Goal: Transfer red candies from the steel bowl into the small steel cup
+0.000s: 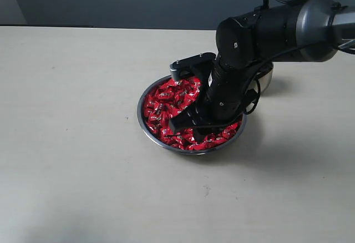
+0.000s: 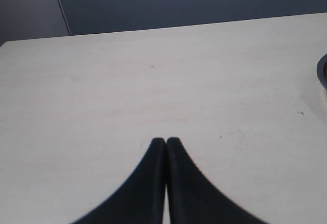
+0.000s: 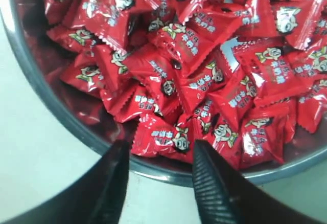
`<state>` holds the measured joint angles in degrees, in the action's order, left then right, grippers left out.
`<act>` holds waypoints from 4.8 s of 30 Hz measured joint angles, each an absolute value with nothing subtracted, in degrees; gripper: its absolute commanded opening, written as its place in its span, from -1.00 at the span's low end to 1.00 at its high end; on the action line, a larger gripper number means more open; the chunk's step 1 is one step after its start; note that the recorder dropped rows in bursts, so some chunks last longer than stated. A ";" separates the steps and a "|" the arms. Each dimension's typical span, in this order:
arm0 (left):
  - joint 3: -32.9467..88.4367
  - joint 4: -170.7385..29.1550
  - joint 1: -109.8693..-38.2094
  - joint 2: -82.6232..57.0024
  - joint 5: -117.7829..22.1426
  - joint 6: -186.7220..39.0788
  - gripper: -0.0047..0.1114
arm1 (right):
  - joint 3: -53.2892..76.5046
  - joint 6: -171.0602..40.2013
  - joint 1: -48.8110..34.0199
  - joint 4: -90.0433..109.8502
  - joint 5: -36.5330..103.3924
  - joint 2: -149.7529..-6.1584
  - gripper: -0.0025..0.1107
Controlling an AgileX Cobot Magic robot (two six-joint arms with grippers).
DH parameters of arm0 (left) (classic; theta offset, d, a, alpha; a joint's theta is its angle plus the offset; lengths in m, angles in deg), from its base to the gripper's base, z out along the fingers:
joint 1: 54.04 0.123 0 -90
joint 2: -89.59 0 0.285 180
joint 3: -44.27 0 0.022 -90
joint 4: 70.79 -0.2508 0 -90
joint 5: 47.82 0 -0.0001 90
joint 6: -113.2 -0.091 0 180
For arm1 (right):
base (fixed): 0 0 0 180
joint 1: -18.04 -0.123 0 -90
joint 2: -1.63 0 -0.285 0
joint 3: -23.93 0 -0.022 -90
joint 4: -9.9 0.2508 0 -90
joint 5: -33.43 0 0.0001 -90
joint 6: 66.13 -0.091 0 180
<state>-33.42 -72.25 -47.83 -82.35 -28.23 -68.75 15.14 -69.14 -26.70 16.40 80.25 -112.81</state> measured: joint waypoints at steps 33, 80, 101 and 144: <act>-33.42 -72.25 -47.83 -82.35 -28.23 -68.75 -0.91 | 15.14 -69.74 -26.70 15.92 76.80 -119.03 -0.23; -33.42 -72.25 -47.83 -82.35 -28.23 -68.75 -0.91 | 22.12 -75.99 -25.72 3.93 82.17 -116.43 -0.91; -33.42 -72.25 -47.83 -82.35 -28.23 -68.75 -0.91 | 46.21 -72.81 -4.61 0.59 89.73 -122.08 -0.91; -33.42 -72.25 -47.83 -82.35 -28.23 -68.75 -0.91 | 47.72 -64.14 -4.61 16.30 95.86 -127.27 -0.34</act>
<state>-33.42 -72.25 -47.83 -82.35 -28.23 -68.75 47.72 -64.14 -4.61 16.30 95.86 -127.27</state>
